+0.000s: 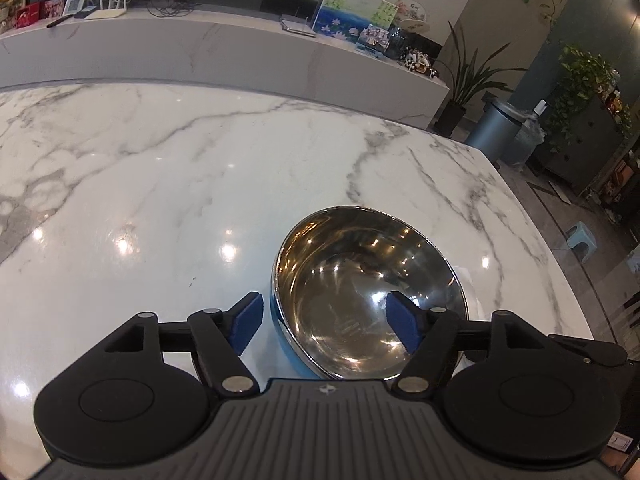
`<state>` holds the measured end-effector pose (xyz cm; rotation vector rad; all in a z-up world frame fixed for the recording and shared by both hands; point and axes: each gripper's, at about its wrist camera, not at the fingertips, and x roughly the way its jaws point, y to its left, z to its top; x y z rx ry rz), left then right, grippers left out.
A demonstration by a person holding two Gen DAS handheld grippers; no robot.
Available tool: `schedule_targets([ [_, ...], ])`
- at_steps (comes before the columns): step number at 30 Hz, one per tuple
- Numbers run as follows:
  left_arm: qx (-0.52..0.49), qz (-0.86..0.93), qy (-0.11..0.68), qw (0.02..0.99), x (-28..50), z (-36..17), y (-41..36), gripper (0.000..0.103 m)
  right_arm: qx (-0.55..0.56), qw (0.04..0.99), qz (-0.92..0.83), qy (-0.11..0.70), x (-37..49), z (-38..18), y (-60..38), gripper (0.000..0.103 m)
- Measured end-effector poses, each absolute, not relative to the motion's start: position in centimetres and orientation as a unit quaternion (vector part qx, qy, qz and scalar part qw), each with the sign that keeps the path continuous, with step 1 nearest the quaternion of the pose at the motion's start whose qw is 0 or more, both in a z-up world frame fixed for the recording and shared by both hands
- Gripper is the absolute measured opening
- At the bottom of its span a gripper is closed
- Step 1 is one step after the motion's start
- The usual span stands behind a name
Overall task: Clean bowl
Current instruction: 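Open the left tool to release the bowl rim and pull it back, then open the right tool to release the white cloth onto the table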
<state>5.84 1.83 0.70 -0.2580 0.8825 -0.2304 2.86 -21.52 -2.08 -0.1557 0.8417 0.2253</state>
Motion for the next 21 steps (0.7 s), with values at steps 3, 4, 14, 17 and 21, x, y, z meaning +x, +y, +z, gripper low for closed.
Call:
schedule_targets([
  [3,-0.12,-0.109,0.417,0.894,5.7,0.9,1.7,0.073,-0.07,0.911,0.099,0.395,2.7,-1.4,-21.6,0.029],
  [4,-0.119,-0.109,0.416,0.895,5.6,0.9,1.7,0.073,-0.067,0.914,0.096,0.389,2.6,-1.0,-21.6,0.039],
  [14,-0.091,-0.116,0.395,0.907,4.5,2.1,0.8,0.075,-0.038,0.927,0.09,0.361,2.2,1.6,-21.5,0.061],
  [17,-0.093,-0.117,0.38,0.913,4.0,2.5,0.7,0.08,-0.042,0.929,0.082,0.358,2.0,2.1,-21.4,0.068],
  [21,-0.106,-0.117,0.359,0.92,3.6,2.8,0.9,0.088,-0.039,0.929,0.071,0.36,1.9,2.5,-21.7,0.07],
])
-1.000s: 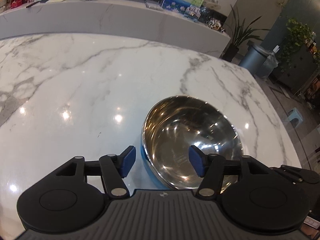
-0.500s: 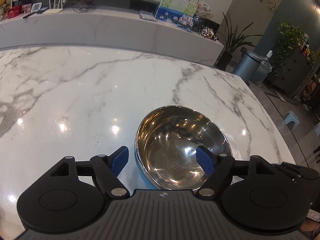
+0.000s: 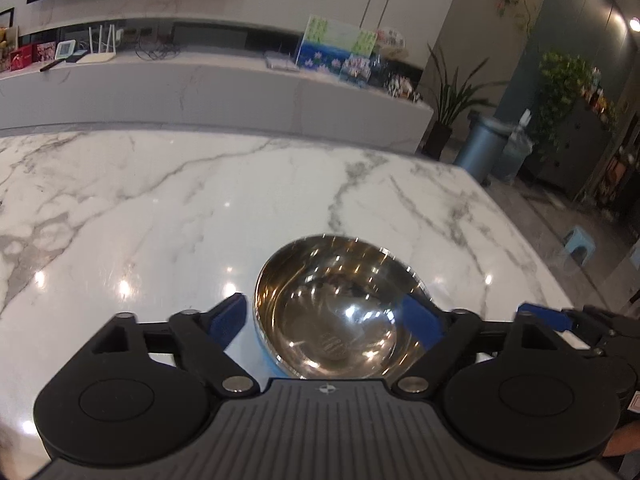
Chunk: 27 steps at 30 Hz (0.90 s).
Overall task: Clean bowl
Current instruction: 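Open the right tool to release the white cloth onto the table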
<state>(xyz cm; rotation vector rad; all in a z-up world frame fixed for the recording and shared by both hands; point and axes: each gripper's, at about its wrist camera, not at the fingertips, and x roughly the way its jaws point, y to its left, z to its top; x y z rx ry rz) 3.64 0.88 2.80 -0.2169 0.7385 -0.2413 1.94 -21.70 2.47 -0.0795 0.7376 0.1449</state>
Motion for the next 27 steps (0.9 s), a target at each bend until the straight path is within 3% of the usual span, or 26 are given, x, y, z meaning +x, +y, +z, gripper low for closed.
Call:
schedule_targets([
  [8,-0.098,-0.111,0.358,0.922,3.2,3.1,0.7,0.089,-0.02,0.935,0.065,0.349,0.9,3.5,-22.1,0.073],
  [13,-0.073,-0.094,0.351,0.929,2.3,3.4,0.3,0.089,-0.009,0.936,0.06,0.348,-0.1,3.6,-22.3,0.082],
  [27,0.001,-0.059,0.333,0.941,0.5,3.4,-1.5,0.089,0.009,0.935,0.058,0.349,-1.3,3.4,-22.6,0.083],
])
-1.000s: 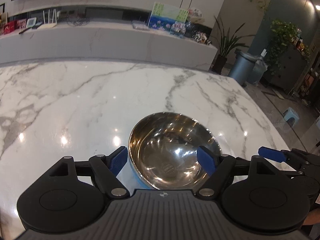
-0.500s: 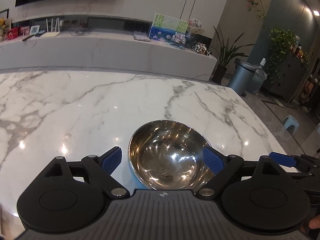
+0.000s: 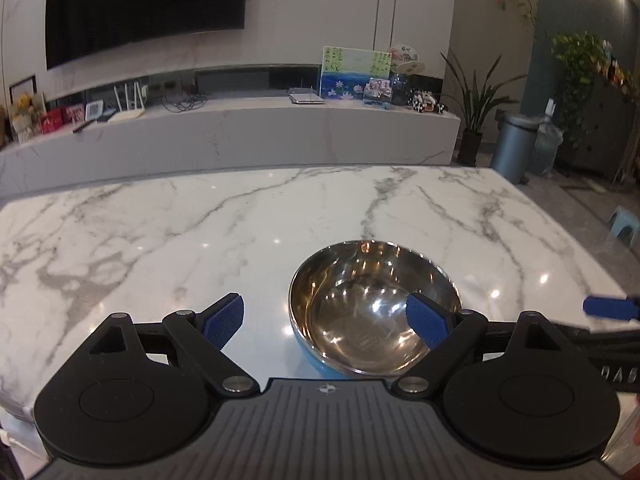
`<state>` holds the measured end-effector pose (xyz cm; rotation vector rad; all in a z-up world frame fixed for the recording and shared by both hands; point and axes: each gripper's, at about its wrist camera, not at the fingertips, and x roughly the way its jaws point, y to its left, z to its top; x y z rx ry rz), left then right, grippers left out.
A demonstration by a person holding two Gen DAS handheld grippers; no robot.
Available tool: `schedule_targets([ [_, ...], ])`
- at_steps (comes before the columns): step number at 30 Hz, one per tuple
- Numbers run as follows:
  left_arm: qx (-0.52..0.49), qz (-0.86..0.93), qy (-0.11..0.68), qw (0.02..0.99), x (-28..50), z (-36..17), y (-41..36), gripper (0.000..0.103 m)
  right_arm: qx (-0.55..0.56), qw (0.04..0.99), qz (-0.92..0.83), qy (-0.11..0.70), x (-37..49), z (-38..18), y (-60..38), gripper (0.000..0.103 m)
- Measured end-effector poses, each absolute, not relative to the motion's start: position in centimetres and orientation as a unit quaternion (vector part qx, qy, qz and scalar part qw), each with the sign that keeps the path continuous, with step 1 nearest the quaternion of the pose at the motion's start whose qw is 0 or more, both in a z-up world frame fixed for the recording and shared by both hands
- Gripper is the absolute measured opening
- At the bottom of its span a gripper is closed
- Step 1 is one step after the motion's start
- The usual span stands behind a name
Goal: Clean bowl
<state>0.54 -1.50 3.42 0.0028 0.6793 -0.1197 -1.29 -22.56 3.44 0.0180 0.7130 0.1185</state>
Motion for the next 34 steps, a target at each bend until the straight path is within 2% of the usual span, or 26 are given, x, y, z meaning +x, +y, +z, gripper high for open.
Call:
schedule_targets([
  [34,-0.008,-0.051,0.397,0.916,1.1,2.6,-0.7,0.089,-0.01,0.931,0.078,0.357,-1.6,3.2,-21.2,0.083],
])
